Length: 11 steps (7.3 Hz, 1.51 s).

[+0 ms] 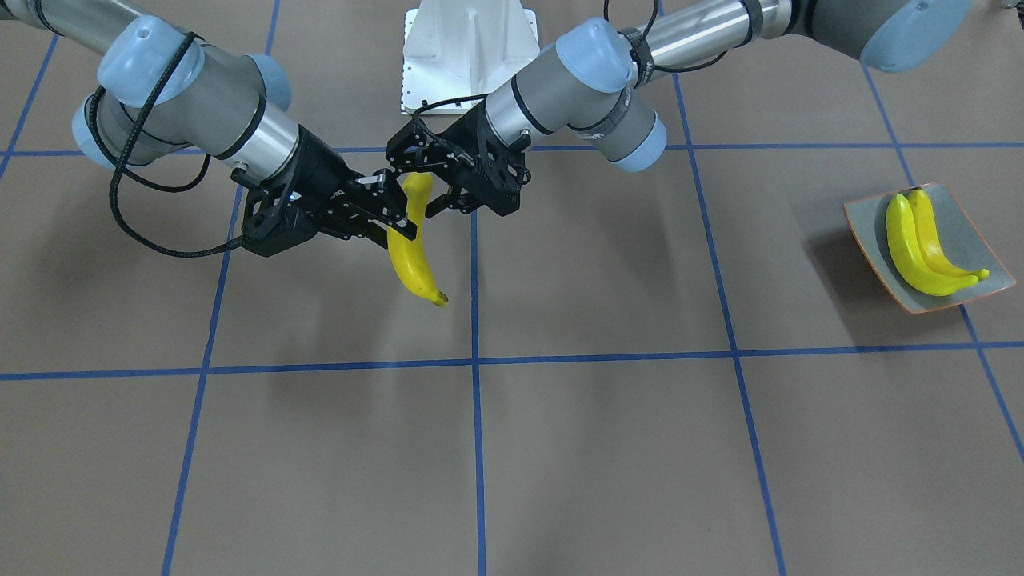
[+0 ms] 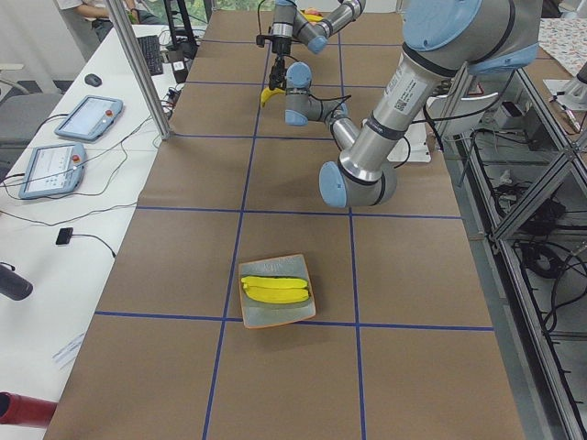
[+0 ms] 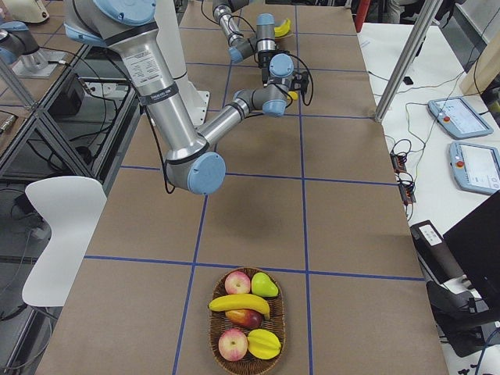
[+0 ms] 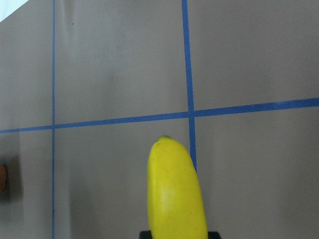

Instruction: Transfer all bananas from basket to plate

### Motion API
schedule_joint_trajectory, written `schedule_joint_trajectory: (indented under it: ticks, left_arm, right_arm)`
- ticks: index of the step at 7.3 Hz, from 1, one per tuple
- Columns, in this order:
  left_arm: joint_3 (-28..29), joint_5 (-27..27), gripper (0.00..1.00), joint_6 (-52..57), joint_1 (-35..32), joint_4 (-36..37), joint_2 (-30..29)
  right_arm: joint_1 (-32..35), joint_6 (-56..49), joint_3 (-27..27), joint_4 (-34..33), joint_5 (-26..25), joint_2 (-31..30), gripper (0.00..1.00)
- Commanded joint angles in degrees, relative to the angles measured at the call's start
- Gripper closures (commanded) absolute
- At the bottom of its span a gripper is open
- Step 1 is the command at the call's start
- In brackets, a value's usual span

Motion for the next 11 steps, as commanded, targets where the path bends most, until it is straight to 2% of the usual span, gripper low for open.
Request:
schedule_joint_trajectory:
  ticks: [1,2,3,6,7,8,9,10,11]
  left_arm:
    - [0.1,0.0,1.00,0.1,0.0,0.1,0.0]
    - [0.1,0.0,1.00,0.1,0.0,0.1,0.0]
    - [0.1,0.0,1.00,0.0,0.0,0.1,0.0]
    - [-0.5,-0.2,1.00,-0.2,-0.4,0.6,1.3]
    - [-1.3,-0.6,1.00,-0.1,-1.0,0.8,3.8]
    - [-3.6,-3.3,1.00,0.2,-2.7,3.8,7.3]
    - [-6.4,-8.1,1.00,0.6,-7.4,9.1,10.6]
    - [-9.0,-10.5,1.00,0.9,-11.2,11.3,14.9]
    - [-10.2,-10.6,1.00,4.0,-11.8,12.2,18.6]
  right_arm:
    - [0.0,0.0,0.0,0.0,0.2,0.0,1.00]
    - [0.0,-0.1,0.3,0.0,0.1,0.1,0.79]
    - [0.0,-0.1,0.5,0.1,-0.1,0.4,0.01]
    - [1.5,2.8,1.6,3.7,-2.5,-2.3,0.00]
    - [3.7,3.1,1.5,3.8,-2.5,-3.5,0.00]
    - [5.8,2.7,1.4,3.8,-2.4,-5.5,0.00]
    - [7.2,2.4,1.2,3.8,-2.4,-7.0,0.00]
    - [7.9,1.9,0.6,3.9,-2.5,-8.3,0.00]
    - [8.6,0.6,0.5,4.0,-2.8,-9.9,0.00]
